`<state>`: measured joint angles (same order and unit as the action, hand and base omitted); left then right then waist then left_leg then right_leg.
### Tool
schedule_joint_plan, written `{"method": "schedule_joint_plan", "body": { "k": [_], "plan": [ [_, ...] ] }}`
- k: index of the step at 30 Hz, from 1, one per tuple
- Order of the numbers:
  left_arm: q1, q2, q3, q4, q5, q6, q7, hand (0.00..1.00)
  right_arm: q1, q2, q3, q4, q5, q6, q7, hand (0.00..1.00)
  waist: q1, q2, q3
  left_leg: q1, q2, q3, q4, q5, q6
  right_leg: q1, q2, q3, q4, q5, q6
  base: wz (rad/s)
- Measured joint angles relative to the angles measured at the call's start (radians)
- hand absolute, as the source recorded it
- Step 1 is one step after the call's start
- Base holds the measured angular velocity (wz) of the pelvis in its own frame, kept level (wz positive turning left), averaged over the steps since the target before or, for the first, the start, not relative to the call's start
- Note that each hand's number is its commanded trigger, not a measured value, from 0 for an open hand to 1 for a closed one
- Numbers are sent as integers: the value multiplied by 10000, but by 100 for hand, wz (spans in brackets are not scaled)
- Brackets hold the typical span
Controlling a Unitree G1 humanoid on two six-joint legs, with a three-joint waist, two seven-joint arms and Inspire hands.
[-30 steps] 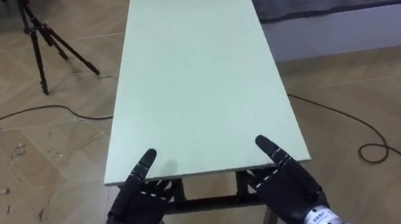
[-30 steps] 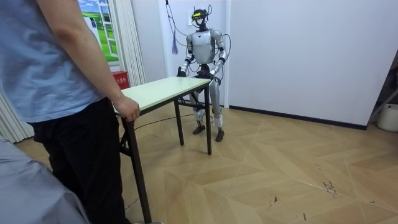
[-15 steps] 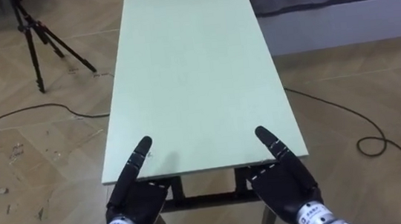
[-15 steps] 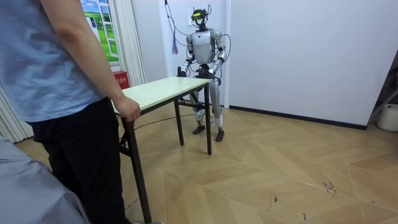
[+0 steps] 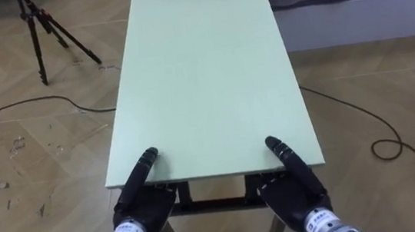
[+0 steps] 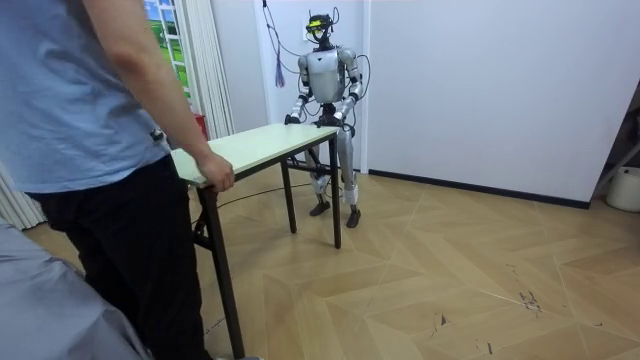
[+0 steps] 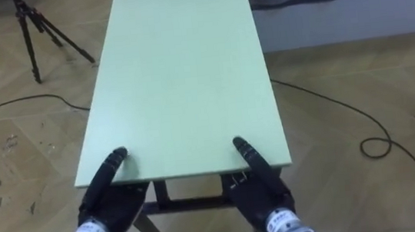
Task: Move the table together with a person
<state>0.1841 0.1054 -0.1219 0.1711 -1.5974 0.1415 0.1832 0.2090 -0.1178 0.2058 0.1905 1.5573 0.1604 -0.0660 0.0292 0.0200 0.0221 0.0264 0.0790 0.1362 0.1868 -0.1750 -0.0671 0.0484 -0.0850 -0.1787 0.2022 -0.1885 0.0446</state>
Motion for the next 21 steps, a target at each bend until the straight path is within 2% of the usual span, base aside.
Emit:
{"method": "schedule_joint_plan", "body": {
  "k": [6, 21],
  "plan": [
    [10, -82, -52, -10, 412, -2, 67, 100, -22, 21, 88, -4, -319, -288, -3, 100, 41, -4, 2, 10, -2, 5, -5, 0, -1, -8, 2, 42, -11, 0, 0, -1],
    [28, -215, -88, -13, 505, -13, 219, 100, -22, 111, 112, -9, -636, -590, 1, 100, 65, 76, -10, 60, -14, 16, -96, 0, -1, -42, 3, 137, -11, 0, 0, 0]
  ]
}}
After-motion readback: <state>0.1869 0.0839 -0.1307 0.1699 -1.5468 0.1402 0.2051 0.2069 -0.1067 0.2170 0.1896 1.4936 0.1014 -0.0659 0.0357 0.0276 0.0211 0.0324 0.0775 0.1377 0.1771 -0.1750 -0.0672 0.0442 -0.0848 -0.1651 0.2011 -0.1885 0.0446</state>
